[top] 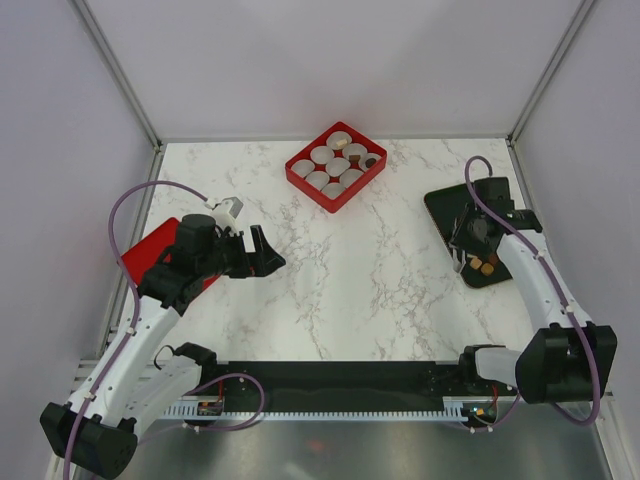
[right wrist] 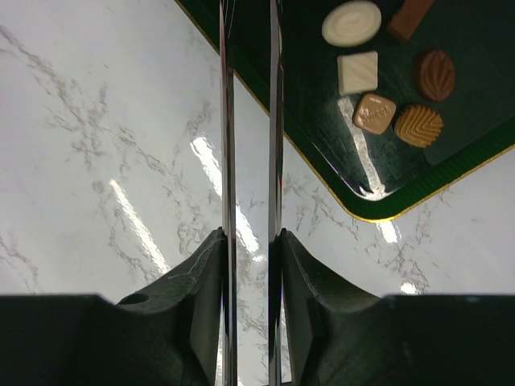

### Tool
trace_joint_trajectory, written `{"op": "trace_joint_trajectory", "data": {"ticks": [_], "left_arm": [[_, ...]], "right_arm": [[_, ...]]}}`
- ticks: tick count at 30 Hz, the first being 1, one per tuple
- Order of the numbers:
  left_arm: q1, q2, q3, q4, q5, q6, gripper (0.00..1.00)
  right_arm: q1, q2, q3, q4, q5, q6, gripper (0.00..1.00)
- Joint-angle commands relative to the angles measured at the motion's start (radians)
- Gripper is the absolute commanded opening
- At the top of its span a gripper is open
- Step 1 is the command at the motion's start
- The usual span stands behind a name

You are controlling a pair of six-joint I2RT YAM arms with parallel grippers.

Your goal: Pack the chocolate

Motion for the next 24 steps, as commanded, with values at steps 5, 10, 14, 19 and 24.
{"op": "trace_joint_trajectory", "data": {"ticks": [5, 10, 14, 19, 24], "left_arm": [[0.002, -0.006, -0.003, 0.035, 0.017, 0.043, 1.00], [0.002, -0.006, -0.003, 0.035, 0.016, 0.043, 1.00], [0.002, -0.009, -0.005, 0.033, 0.007, 0.041, 1.00], [0.002, -0.007, -0.003, 0.033, 0.003, 0.041, 1.00], [0.002, -0.007, -0.006, 0.033, -0.001, 0.041, 1.00]], "right_arm": [[0.001, 0.001, 0.203, -0.003, -0.080, 0.001, 0.32], [0.121, 0.152, 0.333, 0.073, -0.119, 0.010, 0.33], [0.271, 0.314, 0.537, 0.130, -0.048, 0.015, 0.33], [0.406, 0.562, 0.746, 0.220, -0.043, 0.001, 0.33], [0.466, 0.762, 0.947, 0.262, -0.024, -0.022, 0.35]]}}
